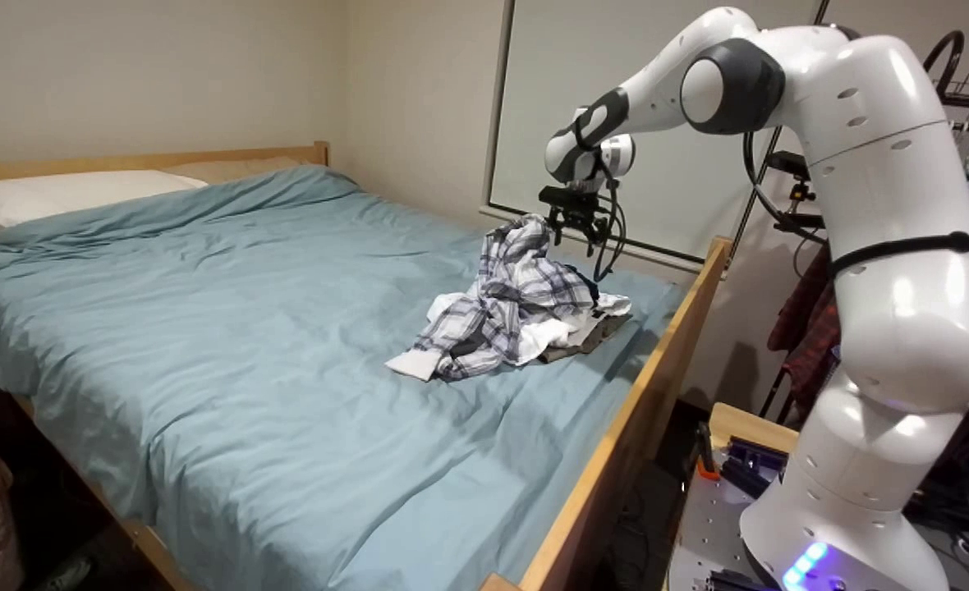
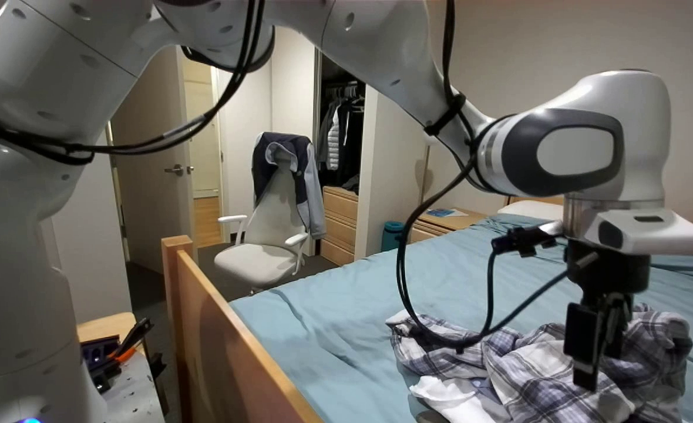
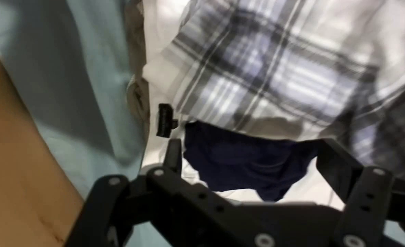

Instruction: Move the checked shirt to the left

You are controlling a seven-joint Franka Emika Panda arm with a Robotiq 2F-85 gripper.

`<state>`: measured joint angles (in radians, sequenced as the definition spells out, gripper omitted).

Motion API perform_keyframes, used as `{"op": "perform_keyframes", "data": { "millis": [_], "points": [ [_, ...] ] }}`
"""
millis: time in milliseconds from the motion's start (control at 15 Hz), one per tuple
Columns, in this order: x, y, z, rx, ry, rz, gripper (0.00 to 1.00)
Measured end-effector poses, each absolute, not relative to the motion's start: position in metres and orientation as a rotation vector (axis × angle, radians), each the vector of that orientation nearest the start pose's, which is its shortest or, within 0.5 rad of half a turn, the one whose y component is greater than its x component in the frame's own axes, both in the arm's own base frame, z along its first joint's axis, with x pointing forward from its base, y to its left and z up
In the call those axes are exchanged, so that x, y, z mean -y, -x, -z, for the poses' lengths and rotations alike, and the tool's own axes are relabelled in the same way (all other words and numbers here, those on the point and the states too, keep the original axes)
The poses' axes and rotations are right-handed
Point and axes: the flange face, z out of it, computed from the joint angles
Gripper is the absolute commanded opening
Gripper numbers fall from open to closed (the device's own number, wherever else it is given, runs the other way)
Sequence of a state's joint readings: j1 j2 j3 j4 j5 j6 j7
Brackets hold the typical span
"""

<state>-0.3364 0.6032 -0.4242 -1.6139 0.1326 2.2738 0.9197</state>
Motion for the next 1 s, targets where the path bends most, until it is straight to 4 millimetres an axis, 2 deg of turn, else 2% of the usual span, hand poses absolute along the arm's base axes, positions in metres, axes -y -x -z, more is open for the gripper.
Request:
{"op": "perform_keyframes", "data": {
  "millis": [133,267,533,1000],
  "points": [
    [0.474,-0.515,-0.286,-2.49,2.11,0.182,1.0],
    [0.483,-0.506,-0.264,-2.51,2.075,0.192,1.0],
    [0.461,-0.506,-0.232,-2.49,2.041,0.199,1.0],
    [0.435,-0.495,-0.201,-2.501,1.889,0.285,1.0]
  ]
}}
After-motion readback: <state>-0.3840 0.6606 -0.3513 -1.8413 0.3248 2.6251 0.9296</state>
